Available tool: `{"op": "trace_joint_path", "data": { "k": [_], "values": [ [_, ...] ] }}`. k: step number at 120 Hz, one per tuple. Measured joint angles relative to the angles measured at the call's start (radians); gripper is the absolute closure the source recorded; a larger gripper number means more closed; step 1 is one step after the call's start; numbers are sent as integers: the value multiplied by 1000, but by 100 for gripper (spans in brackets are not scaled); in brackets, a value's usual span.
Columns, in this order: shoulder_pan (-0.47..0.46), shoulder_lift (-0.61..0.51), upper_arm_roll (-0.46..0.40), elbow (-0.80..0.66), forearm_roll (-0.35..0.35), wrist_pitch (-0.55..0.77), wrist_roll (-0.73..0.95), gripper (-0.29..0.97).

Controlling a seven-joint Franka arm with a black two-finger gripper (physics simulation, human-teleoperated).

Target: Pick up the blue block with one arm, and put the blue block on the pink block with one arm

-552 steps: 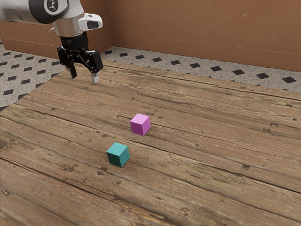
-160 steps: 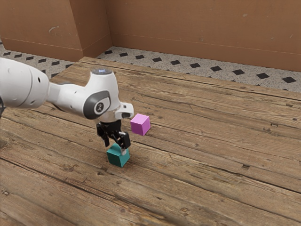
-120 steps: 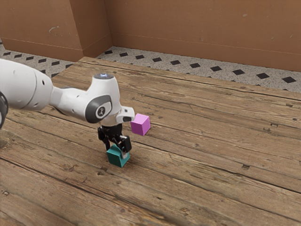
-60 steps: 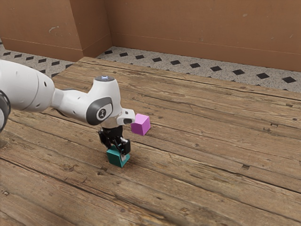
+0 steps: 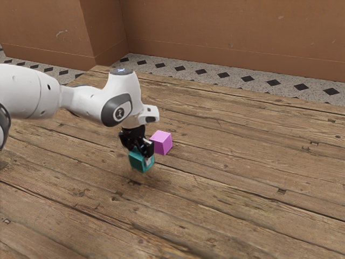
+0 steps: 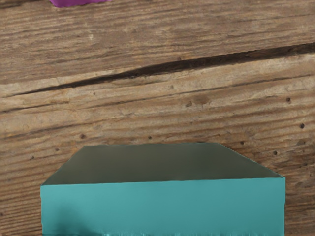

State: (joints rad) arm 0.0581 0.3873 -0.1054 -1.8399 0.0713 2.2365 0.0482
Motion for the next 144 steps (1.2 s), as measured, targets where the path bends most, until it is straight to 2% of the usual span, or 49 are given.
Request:
{"op": "trace_joint_path", "data": {
  "k": [25, 81, 107, 144],
  "values": [
    [5, 38, 1, 188, 7, -144, -9, 40],
    [8, 282, 16, 636, 2, -452, -11, 43],
    [4, 368, 15, 770, 0, -496, -8, 44],
    [2, 400, 29, 808, -16, -451, -5, 44]
  ]
}}
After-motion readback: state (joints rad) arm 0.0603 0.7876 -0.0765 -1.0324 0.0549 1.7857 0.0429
